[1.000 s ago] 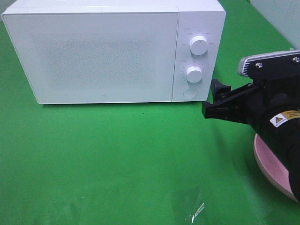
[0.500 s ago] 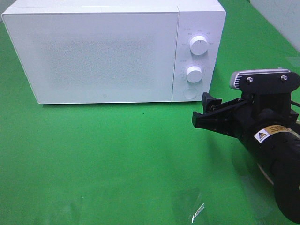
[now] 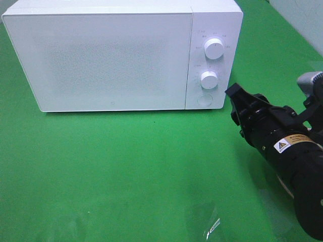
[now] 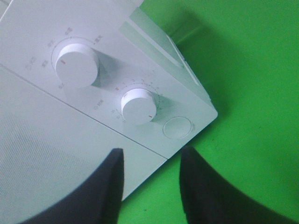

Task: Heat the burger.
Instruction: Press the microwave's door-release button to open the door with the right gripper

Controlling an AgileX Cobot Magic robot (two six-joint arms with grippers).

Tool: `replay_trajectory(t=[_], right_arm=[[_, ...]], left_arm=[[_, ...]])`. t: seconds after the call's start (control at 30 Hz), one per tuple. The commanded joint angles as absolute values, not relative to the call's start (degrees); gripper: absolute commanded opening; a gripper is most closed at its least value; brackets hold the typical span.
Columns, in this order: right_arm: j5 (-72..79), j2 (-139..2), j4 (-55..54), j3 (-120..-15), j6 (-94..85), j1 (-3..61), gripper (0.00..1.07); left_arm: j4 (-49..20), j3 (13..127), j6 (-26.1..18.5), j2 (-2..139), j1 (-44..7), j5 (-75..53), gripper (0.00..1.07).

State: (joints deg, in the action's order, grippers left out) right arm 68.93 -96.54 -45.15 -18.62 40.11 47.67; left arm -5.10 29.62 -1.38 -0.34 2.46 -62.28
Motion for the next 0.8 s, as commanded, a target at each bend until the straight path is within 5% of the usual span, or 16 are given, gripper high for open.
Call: replay_trajectory(t=[0.03, 0.4, 0.8], right_arm=[[68.2, -96.5, -44.8, -18.6, 49.3, 47.8, 0.28], [62.7, -96.5, -44.8, -18.6, 67.2, 47.8, 0.00], [57.1, -99.6, -41.5, -21.4, 72.1, 44.5, 0.00]], left_arm=[[-5.2, 29.6, -1.3, -1.3, 2.2, -61.3, 0.98], [-5.2, 29.6, -1.3, -1.3, 2.2, -61.3, 0.98], [-5.2, 29.6, -1.3, -1.3, 2.2, -61.3, 0.98]])
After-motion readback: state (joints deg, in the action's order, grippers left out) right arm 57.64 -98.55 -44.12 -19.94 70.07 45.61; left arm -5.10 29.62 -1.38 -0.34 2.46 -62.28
